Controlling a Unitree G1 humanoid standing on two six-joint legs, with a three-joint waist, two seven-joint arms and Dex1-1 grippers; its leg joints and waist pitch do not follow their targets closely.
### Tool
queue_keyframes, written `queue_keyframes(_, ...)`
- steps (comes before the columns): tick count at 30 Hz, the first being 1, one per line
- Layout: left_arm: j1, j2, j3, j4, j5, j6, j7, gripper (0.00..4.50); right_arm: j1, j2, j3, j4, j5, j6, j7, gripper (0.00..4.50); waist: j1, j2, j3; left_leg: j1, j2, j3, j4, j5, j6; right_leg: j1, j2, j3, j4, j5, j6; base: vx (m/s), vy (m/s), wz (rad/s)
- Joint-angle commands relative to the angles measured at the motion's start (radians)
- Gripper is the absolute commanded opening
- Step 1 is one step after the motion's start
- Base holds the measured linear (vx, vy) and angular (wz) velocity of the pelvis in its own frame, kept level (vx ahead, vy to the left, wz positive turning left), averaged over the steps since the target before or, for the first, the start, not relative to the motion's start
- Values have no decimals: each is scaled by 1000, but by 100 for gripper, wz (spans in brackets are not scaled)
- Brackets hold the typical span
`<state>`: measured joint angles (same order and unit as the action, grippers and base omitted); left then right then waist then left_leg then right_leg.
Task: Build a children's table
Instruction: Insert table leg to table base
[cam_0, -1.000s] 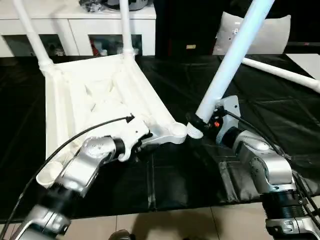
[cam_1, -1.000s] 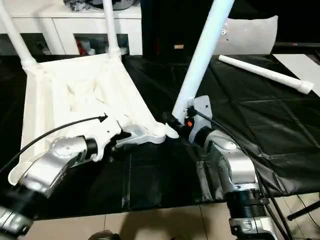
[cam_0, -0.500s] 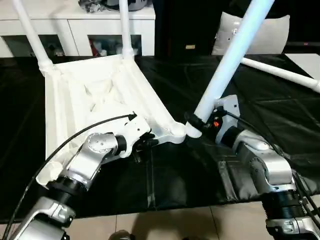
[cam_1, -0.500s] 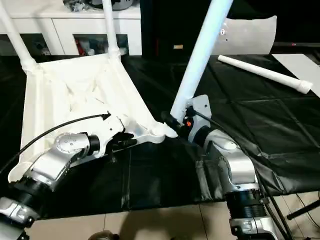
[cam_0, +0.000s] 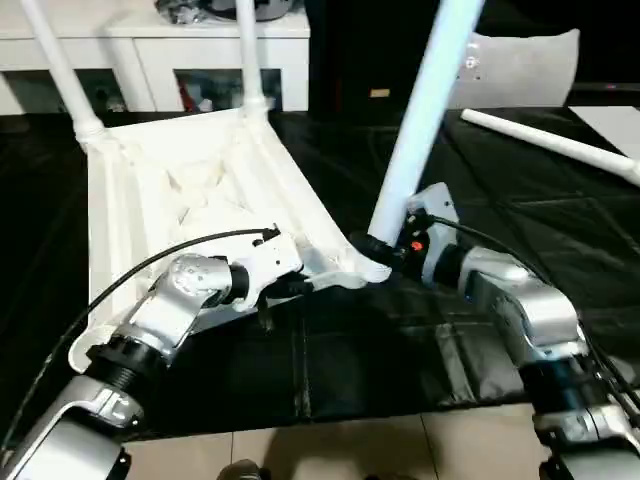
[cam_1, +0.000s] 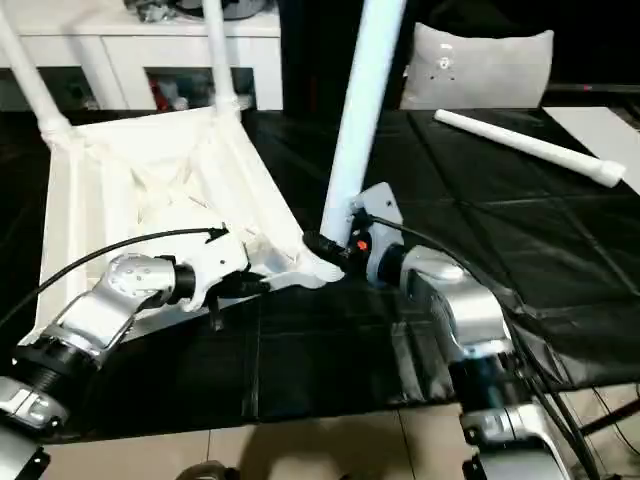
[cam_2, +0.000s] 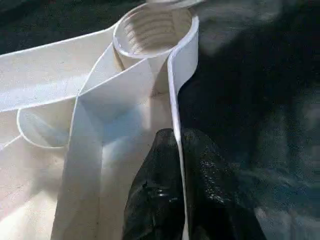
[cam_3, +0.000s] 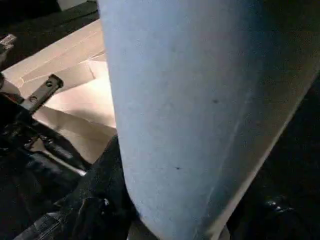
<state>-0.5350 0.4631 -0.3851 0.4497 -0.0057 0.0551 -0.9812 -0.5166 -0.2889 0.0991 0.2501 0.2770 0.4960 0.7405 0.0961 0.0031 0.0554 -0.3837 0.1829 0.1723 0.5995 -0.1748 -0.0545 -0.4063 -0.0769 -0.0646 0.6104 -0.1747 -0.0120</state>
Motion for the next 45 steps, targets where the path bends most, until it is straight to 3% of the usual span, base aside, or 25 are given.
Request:
queue_keyframes(1,11,-4,-26,-45,0,-39,-56,0,-22,-5,10,-3,14,-4,30,194,-2,4,-73,24,44,-9,-74,-207,-14,49,-68,47,-61,-149,-212,0,0,0)
queue_keyframes(8,25,-1,-32,-57,-3,-62,-88,0,-13,-10,49,20,15,24,97,194,12,5,-70,28,47,-11,-79,-246,-32,45,-71,48,-65,-221,-192,0,0,0)
queue_keyframes(18,29,-9,-26,-54,10,-69,-103,0,-18,-46,104,46,-45,24,126,194,13,4,-72,25,45,-11,-77,-224,-31,48,-69,47,-63,-198,-189,0,0,0)
queue_keyframes(28,28,-20,-24,-57,12,-66,-104,0,-27,-42,101,84,-51,11,131,194,14,2,-73,24,45,-10,-75,-219,-23,48,-70,46,-62,-194,-196,0,0,0)
queue_keyframes(33,32,-24,-22,-61,11,-64,-99,0,-11,20,-8,158,60,13,142,194,14,1,-73,24,46,-11,-75,-224,-21,49,-72,46,-63,-199,-204,0,0,0)
queue_keyframes(40,41,-26,-11,-67,7,-56,-86,0,97,54,-73,198,101,-62,134,194,19,3,-74,26,48,-10,-77,-229,-16,47,-73,45,-63,-179,-208,0,0,0)
queue_keyframes(41,43,-26,-10,-68,7,-56,-85,0,109,64,-85,202,104,-72,130,194,20,13,-74,27,48,-12,-77,-234,-18,47,-74,45,-61,-183,-209,0,0,0)
queue_keyframes(42,43,-28,-8,-67,6,-56,-82,0,126,76,-98,205,110,-87,125,194,18,8,-72,26,47,-11,-78,-247,-18,46,-72,45,-66,-199,-206,0,0,0)
queue_keyframes(45,43,-32,-5,-63,7,-57,-76,0,167,105,-121,218,107,-152,101,194,18,8,-68,28,48,-14,-83,-291,-28,45,-76,45,-75,-281,-189,0,0,0)
